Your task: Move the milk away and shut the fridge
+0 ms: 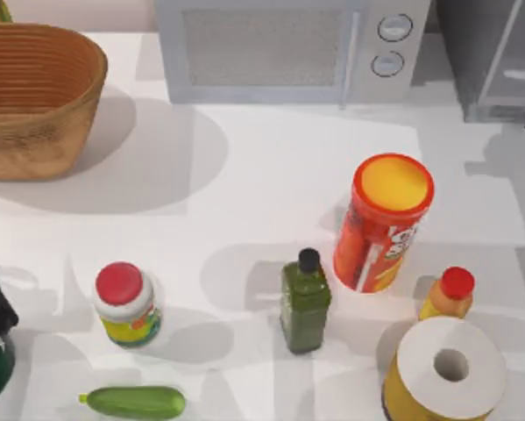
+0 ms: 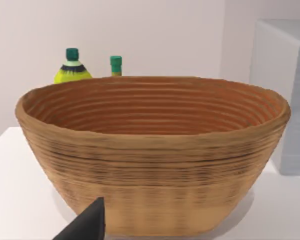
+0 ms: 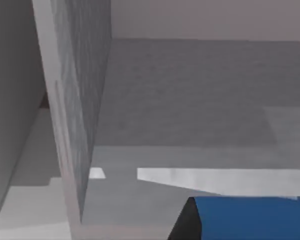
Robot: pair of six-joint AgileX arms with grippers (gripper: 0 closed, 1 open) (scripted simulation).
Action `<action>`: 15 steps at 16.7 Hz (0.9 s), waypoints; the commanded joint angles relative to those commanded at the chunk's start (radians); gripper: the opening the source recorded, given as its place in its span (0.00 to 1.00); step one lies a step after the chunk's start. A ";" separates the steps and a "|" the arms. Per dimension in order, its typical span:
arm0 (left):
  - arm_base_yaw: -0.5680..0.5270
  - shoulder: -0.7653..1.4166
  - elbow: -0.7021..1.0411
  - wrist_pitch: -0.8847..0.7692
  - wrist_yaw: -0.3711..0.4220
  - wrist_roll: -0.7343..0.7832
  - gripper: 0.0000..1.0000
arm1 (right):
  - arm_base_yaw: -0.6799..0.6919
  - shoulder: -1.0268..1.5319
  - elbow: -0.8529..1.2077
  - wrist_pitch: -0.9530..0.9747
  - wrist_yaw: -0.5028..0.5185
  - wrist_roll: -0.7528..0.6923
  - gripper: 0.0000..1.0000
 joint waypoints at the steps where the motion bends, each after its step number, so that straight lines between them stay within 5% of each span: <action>1: 0.000 0.000 0.000 0.000 0.000 0.000 1.00 | -0.013 0.050 0.077 -0.077 -0.007 -0.007 0.00; 10: 0.000 0.000 0.000 0.000 0.000 0.000 1.00 | -0.122 0.396 0.864 -0.877 -0.092 -0.066 0.00; 15: 0.000 0.000 0.000 0.000 0.000 0.000 1.00 | -0.146 0.464 1.085 -1.099 -0.134 -0.081 0.00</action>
